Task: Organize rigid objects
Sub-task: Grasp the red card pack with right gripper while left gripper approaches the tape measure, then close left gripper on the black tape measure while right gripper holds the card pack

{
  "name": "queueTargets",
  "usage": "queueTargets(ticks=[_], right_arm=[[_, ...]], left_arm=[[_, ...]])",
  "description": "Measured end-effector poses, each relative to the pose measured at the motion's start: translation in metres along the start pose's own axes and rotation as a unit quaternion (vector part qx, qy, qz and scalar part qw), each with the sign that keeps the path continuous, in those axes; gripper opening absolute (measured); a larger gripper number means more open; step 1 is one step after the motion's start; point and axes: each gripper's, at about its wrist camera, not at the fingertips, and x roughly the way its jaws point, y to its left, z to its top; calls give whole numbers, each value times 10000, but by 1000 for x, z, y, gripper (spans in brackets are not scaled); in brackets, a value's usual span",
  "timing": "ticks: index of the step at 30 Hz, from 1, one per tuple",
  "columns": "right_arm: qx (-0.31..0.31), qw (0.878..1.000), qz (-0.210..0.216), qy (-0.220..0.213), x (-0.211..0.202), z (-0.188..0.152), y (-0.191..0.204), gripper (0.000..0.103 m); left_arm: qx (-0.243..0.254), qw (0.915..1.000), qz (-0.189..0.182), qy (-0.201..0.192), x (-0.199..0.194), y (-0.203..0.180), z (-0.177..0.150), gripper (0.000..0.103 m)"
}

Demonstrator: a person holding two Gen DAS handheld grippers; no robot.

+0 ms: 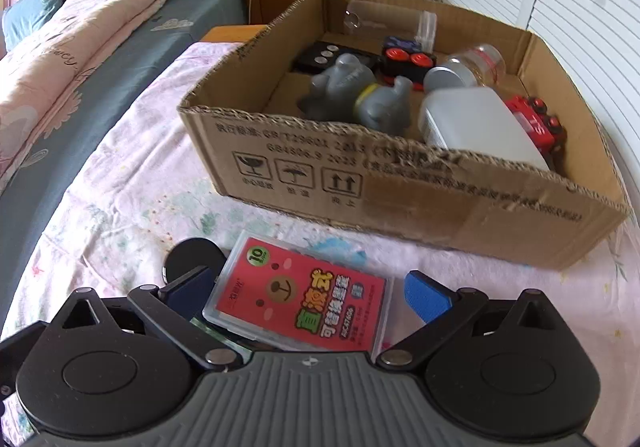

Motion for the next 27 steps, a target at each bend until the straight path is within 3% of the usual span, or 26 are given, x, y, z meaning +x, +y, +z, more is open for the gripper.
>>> queueTargets(ticks=[4, 7, 15, 21, 27], right_arm=[[206, 9998, -30, 5, -2, -6, -18, 103], [300, 9991, -294, 26, -3, -12, -33, 103], [374, 9984, -417, -68, -9, -24, -67, 103], [-76, 9997, -220, 48, -18, -35, -77, 103], [-509, 9987, -94, -36, -22, -45, -73, 103]], left_arm=[[111, 9999, -2, 12, 0, -4, 1, 102], [198, 9998, -41, 35, 3, -10, 3, 102], [617, 9972, -372, 205, 19, -35, 8, 102], [1106, 9905, -653, 493, 46, -57, 6, 102], [1001, 9879, -765, 905, 75, -63, 1, 102]])
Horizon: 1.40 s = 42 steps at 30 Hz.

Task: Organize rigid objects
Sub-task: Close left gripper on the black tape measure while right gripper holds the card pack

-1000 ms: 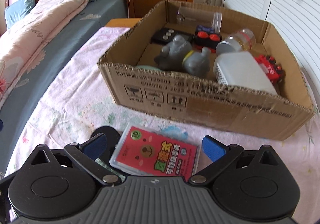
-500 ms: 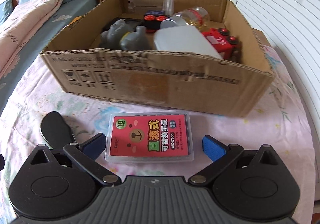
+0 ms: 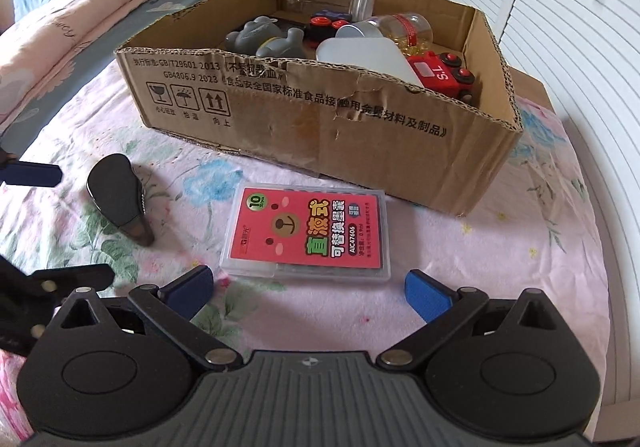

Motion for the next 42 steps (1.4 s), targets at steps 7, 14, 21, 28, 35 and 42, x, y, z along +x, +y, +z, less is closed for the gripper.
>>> queueTargets(ticks=[7, 14, 21, 28, 35, 42], right_arm=[[-155, 9994, 94, -286, 0, -5, -2, 103], [-223, 9985, 167, -467, 0, -9, -7, 103], [-315, 9981, 221, -476, 0, -10, -8, 103], [-309, 9975, 220, -590, -1, -13, -7, 103], [-241, 9982, 164, -526, 1, -8, -3, 103], [-224, 9985, 159, -470, 10, 8, 7, 103]], left_arm=[[-197, 9995, -112, -200, 7, 6, 2, 103], [-134, 9994, -167, -282, 14, 2, 10, 102], [-48, 9989, -242, -411, 19, -2, 15, 100], [-12, 9987, -275, -427, 16, -1, 15, 90], [-194, 9991, -122, -367, 12, 13, 9, 90], [-368, 9987, 2, -346, 6, 29, 2, 90]])
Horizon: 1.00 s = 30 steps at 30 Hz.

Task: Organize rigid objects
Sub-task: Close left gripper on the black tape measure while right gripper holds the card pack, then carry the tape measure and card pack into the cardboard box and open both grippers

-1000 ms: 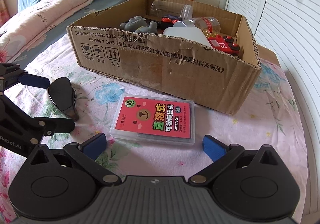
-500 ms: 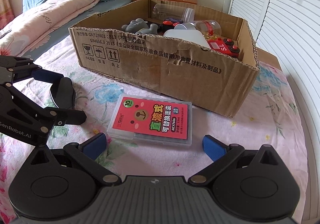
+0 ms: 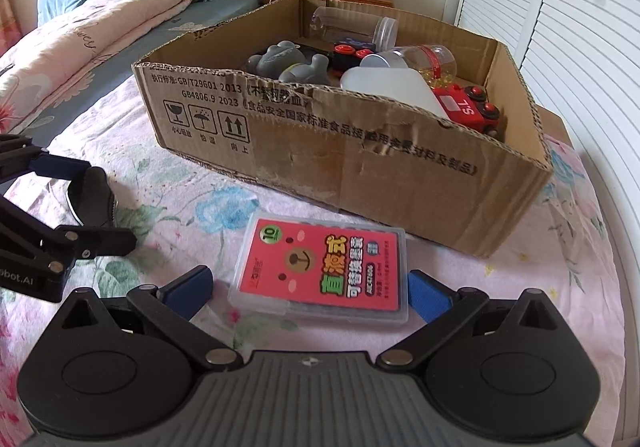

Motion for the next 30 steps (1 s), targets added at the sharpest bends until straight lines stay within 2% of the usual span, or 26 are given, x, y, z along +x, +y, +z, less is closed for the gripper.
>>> queueTargets(ticks=[2, 4, 8, 12, 19, 25, 30], right_arm=[[32, 10000, -21, 19, 2, 3, 1, 102], [35, 10000, -27, 14, 0, 6, 1, 94], [8, 9999, -48, 138, -2, 7, 1, 94], [-19, 9998, 130, 172, -11, 7, -1, 94], [-330, 9992, 215, 27, -42, 16, 0, 94], [-463, 9982, 290, -266, -74, 28, -5, 94], [-431, 9976, 211, -508, -84, 45, -13, 94]], left_arm=[[7, 10000, -5, 10, -1, 1, 0, 90], [40, 10000, -24, 30, -1, 1, 0, 90], [143, 9998, -104, 107, -2, 0, 3, 90], [269, 9994, -174, 140, -7, 0, 8, 90], [471, 9983, -307, 182, -24, -1, 23, 90], [681, 9969, -396, -25, -44, -3, 50, 90], [933, 9941, -430, -356, -46, -11, 89, 90]])
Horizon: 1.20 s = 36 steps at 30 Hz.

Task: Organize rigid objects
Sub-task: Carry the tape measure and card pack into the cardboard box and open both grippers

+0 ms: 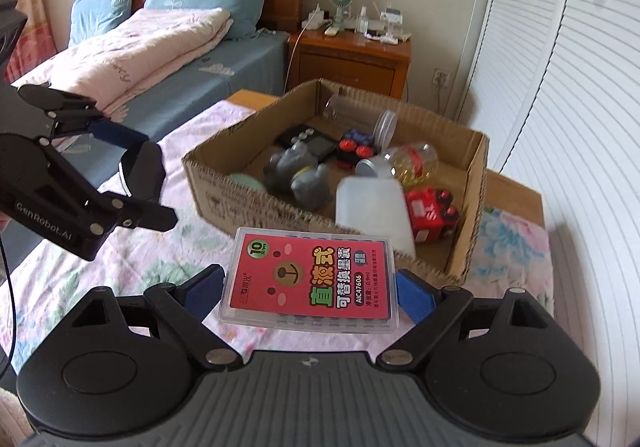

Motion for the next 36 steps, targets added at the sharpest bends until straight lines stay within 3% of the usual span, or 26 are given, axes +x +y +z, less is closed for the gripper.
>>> queueTargets(ticks=[8, 16, 20, 32, 36], right_arm=[[195, 9998, -23, -65, 9, 19, -14, 94], [316, 9995, -98, -23, 11, 24, -24, 94], [386, 9992, -76, 4, 14, 27, -25, 94], [600, 9982, 6, -11, 60, 60, -5, 94], [763, 9970, -103, -109, 72, 64, 4, 98]], left_arm=[[-123, 9999, 52, 14, 60, 12, 59, 90], [-591, 9972, 430, -131, 105, 29, 85, 95], [-724, 9964, 433, -76, 98, 34, 82, 95], [-628, 9911, 1134, -289, 25, 53, 55, 100], [-815, 9894, 1124, -424, 6, 59, 44, 101]])
